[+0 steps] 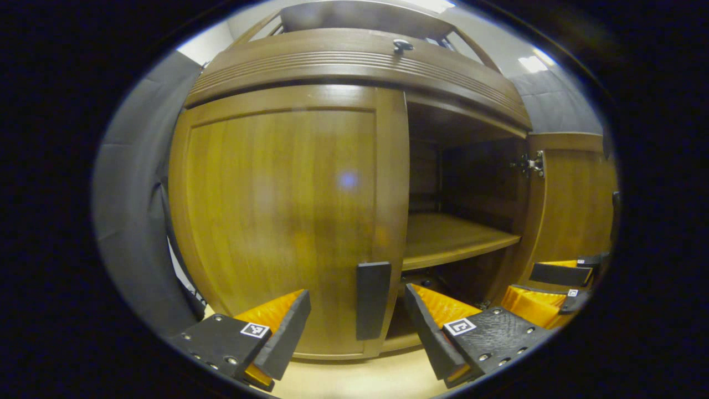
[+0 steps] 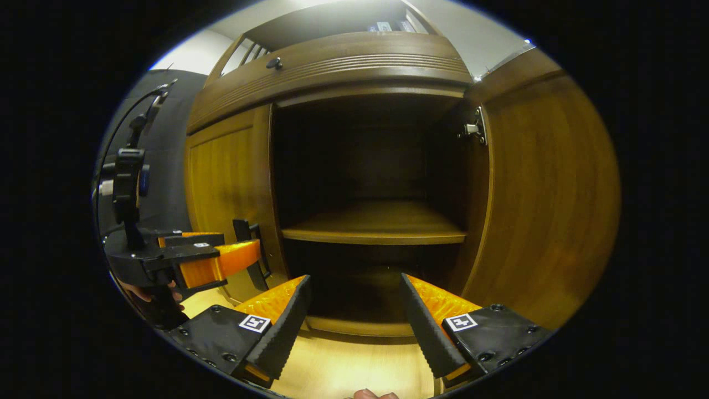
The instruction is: Open the right door of the double-door shoe cabinet with the right hand, and open the left door with the left hand.
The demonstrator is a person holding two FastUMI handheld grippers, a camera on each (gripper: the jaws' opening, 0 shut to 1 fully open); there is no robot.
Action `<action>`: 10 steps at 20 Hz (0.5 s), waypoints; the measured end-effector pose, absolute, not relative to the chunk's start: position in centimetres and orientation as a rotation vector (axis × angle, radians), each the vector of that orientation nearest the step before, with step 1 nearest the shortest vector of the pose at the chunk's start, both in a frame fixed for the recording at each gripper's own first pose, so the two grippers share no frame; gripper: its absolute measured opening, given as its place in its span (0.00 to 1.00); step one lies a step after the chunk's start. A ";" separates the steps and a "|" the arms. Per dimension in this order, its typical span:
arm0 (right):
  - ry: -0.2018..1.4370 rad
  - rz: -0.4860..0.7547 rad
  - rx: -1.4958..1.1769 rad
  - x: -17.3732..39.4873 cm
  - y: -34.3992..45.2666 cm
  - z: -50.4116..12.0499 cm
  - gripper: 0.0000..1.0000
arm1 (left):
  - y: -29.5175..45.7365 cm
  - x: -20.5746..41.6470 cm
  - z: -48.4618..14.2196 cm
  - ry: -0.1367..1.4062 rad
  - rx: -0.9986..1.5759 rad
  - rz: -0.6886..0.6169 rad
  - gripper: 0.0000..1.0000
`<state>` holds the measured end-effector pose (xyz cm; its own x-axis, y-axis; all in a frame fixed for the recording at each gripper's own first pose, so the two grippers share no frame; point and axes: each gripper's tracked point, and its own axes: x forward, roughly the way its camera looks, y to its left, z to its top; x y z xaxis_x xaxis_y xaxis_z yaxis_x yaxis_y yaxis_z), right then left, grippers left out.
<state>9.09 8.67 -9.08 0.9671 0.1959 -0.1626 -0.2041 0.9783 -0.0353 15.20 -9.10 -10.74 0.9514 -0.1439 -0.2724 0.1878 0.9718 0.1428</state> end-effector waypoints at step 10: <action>0.174 0.201 -0.015 10.5 7.7 -9.0 0.95 | -10.6 17.3 -12.9 0.306 0.111 -0.153 0.36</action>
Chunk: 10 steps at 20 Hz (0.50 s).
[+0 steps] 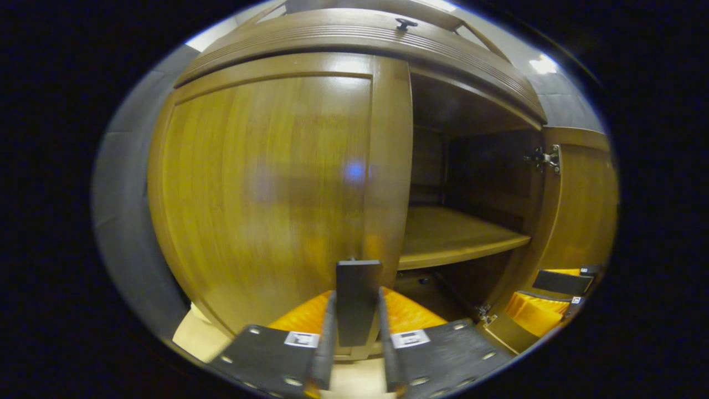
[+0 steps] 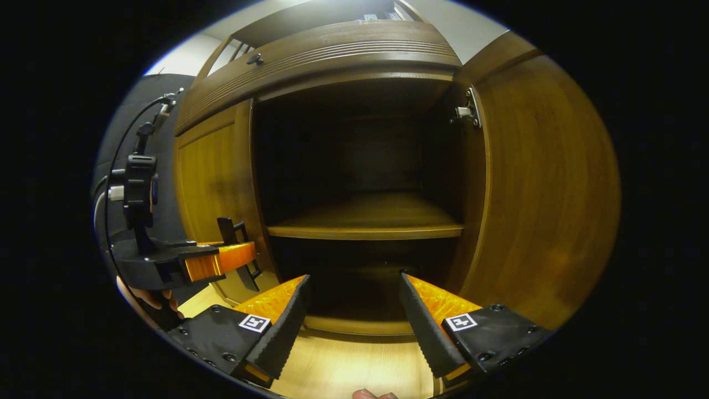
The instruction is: Open the right door of the double-door shoe cabinet with the right hand, and open the left door with the left hand.
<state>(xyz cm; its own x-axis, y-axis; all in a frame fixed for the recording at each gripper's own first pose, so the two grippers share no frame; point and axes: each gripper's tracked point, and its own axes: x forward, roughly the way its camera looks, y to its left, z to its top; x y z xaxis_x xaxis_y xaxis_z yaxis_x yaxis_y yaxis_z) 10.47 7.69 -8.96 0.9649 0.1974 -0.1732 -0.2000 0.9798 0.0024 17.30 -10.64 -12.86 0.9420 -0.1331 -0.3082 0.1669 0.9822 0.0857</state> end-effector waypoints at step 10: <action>0.181 0.225 -0.017 10.5 8.4 -9.0 0.94 | -10.9 16.8 -12.8 0.294 0.112 -0.166 0.09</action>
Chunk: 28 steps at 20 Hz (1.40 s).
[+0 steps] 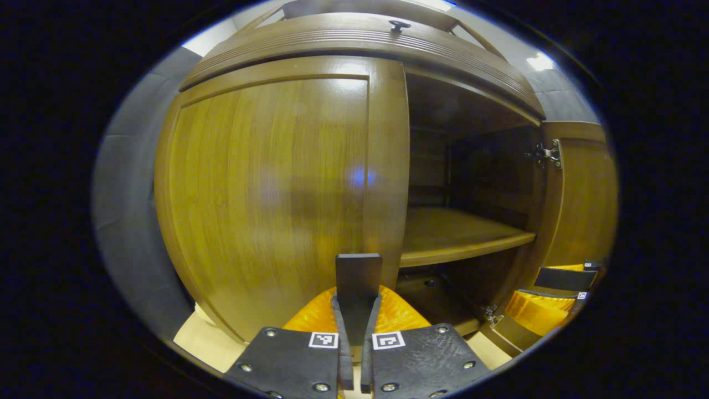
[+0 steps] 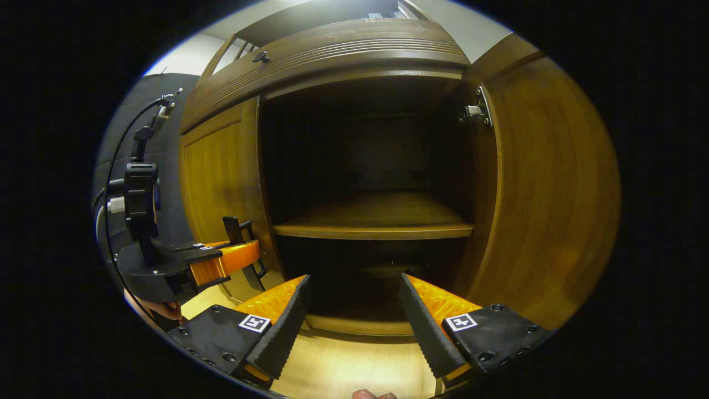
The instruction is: Open the right door of the double-door shoe cabinet with the right hand, and open the left door with the left hand.
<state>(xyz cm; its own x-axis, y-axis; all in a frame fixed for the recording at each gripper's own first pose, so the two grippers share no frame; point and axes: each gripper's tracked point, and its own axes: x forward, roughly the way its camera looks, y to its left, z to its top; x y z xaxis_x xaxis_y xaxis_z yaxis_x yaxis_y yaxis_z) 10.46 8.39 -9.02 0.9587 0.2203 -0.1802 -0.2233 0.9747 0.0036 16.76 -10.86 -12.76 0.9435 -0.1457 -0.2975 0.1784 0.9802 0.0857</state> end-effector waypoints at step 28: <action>0.227 0.272 -0.087 -0.7 11.9 -11.6 0.95 | -3.1 2.1 -10.7 0.285 0.109 -0.157 0.08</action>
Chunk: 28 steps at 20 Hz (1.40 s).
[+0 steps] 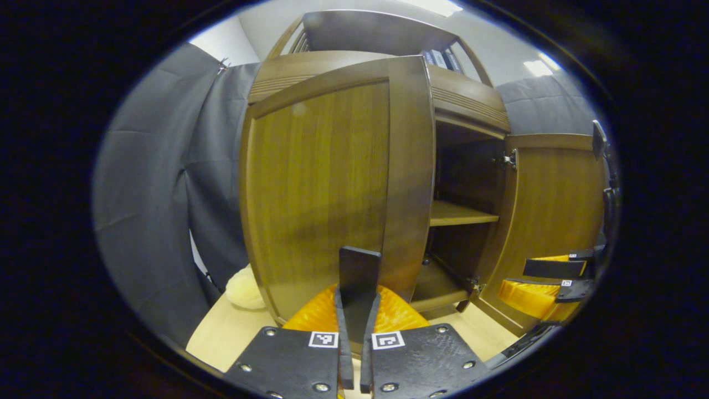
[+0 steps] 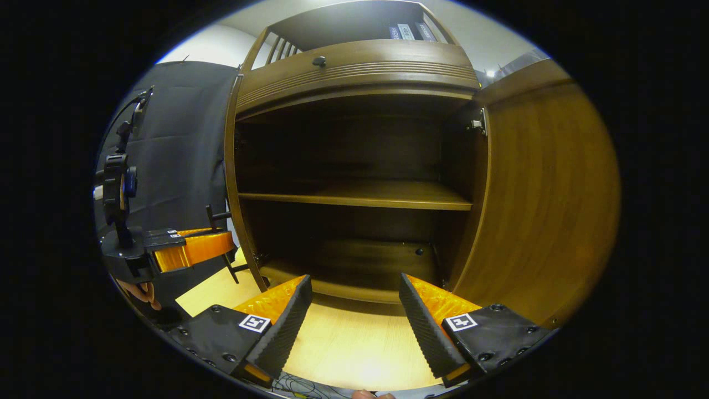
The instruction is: Open the right door of the double-door shoe cabinet with the right hand, and open the left door with the left hand.
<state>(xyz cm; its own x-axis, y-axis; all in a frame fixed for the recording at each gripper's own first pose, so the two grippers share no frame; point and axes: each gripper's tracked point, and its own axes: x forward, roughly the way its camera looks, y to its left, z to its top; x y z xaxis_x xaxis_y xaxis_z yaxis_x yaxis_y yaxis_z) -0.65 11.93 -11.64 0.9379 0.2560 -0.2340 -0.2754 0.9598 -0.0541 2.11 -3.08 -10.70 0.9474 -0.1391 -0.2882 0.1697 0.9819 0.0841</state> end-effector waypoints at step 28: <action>0.213 0.258 -0.158 -4.2 14.6 -11.7 0.96 | 18.1 -4.7 -6.5 0.147 0.054 -0.149 0.06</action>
<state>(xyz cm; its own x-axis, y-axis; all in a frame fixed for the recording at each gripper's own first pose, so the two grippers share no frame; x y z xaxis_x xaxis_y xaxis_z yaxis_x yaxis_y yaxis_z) -4.23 14.56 -11.68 0.9446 0.2358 -0.2285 -0.2691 0.9547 -0.1272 -4.67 18.11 -6.52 0.9782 -0.1438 -0.1496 0.1518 0.9875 0.0429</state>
